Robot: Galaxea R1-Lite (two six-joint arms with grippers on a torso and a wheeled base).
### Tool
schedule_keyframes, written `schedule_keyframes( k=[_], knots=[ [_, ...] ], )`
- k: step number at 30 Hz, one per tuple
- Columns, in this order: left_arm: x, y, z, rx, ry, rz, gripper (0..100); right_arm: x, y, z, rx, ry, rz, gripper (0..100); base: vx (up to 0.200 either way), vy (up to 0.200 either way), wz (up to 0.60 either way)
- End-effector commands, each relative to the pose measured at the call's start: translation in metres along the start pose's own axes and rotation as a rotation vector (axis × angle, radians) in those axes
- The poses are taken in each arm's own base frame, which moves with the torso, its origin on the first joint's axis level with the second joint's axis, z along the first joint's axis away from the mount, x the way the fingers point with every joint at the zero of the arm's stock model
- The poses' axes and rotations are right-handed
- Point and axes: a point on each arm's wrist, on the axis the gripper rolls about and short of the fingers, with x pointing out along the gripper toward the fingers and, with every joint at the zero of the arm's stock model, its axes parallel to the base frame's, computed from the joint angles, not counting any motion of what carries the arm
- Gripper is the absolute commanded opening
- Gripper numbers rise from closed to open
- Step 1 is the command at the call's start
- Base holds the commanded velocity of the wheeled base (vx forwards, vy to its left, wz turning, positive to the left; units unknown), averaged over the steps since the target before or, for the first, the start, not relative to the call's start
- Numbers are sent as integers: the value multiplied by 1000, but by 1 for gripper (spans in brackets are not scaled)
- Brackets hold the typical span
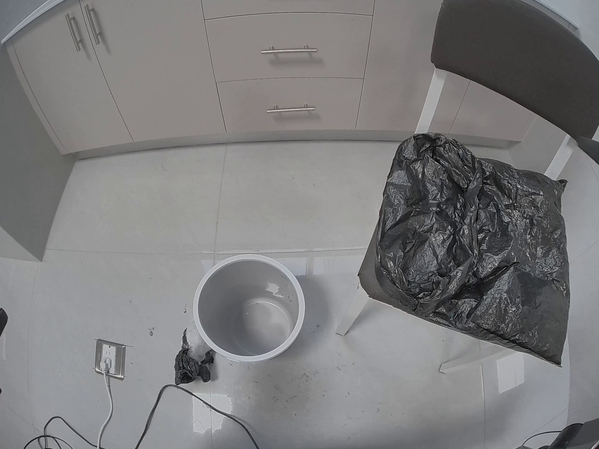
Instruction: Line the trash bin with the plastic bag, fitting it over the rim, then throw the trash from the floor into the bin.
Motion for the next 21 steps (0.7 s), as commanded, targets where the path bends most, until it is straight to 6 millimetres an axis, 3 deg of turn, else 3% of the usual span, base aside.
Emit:
schedule_keyframes(
  k=[1,7,11,18,21],
  knots=[
    [25,0,-1,2,127,32,0,119,103,-78,129,313,27,100,0,0,0],
    [42,-1,4,3,160,39,0,132,109,-107,209,392,-42,100,0,0,0],
    [58,0,3,0,174,45,0,126,101,-118,263,452,-103,100,0,0,0],
    [66,0,3,2,179,46,0,128,91,-123,305,465,-163,100,0,0,0],
    [70,0,3,0,190,45,0,116,78,-116,318,461,-187,100,0,0,0]
  ],
)
